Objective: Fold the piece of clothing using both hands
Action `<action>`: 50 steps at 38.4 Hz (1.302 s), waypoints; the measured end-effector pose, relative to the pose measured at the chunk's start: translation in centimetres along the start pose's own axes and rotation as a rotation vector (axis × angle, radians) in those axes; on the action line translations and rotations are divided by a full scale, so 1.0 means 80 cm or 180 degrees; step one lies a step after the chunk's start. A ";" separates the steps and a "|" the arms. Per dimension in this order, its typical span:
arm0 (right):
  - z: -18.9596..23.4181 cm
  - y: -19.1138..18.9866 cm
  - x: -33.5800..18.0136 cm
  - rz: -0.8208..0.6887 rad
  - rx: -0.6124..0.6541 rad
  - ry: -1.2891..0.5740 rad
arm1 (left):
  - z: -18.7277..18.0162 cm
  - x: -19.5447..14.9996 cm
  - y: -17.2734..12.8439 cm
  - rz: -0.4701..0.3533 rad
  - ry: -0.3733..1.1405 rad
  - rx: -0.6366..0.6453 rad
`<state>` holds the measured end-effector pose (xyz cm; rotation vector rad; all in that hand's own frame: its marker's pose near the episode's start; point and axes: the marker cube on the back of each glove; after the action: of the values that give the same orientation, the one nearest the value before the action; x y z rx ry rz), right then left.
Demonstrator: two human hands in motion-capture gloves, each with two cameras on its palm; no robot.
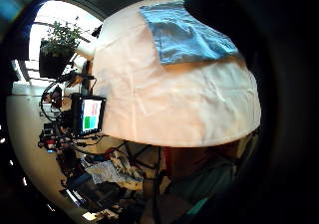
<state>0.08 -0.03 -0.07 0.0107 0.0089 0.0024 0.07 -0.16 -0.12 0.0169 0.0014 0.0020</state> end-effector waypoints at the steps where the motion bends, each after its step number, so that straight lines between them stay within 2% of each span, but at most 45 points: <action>1: -0.001 0.000 0.000 0.0000 0.0006 0.0003 | 0.000 0.000 0.000 -0.0001 -0.0003 0.0003; 13: -0.018 0.009 0.005 0.0025 0.0121 0.0003 | -0.022 0.004 0.006 0.0006 -0.0072 0.0031; 25: -0.017 0.010 0.012 -0.0080 0.0055 0.0039 | -0.033 0.014 0.012 0.0017 -0.0082 0.0030; 32: 0.001 -0.009 0.029 -0.0002 0.0024 0.0037 | -0.022 0.007 -0.002 0.0027 -0.0086 0.0189; 36: 0.027 -0.030 0.040 0.0093 -0.0055 0.0066 | 0.003 0.000 -0.029 0.0042 -0.0071 0.0297; 43: 0.085 -0.074 0.055 0.0226 -0.0279 0.0193 | 0.079 -0.016 -0.078 -0.0041 -0.0259 -0.0203; 47: 0.085 -0.061 0.053 0.0187 -0.0557 0.0179 | 0.073 -0.010 -0.060 -0.0166 -0.0585 -0.0570; 50: 0.097 -0.069 0.051 0.0141 -0.0595 0.0162 | 0.081 -0.016 -0.061 -0.0235 -0.0755 -0.0712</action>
<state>4.21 -5.64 7.57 -0.1761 0.0594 0.0477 -1.20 -5.19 6.30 -0.2068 -0.2352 -0.0736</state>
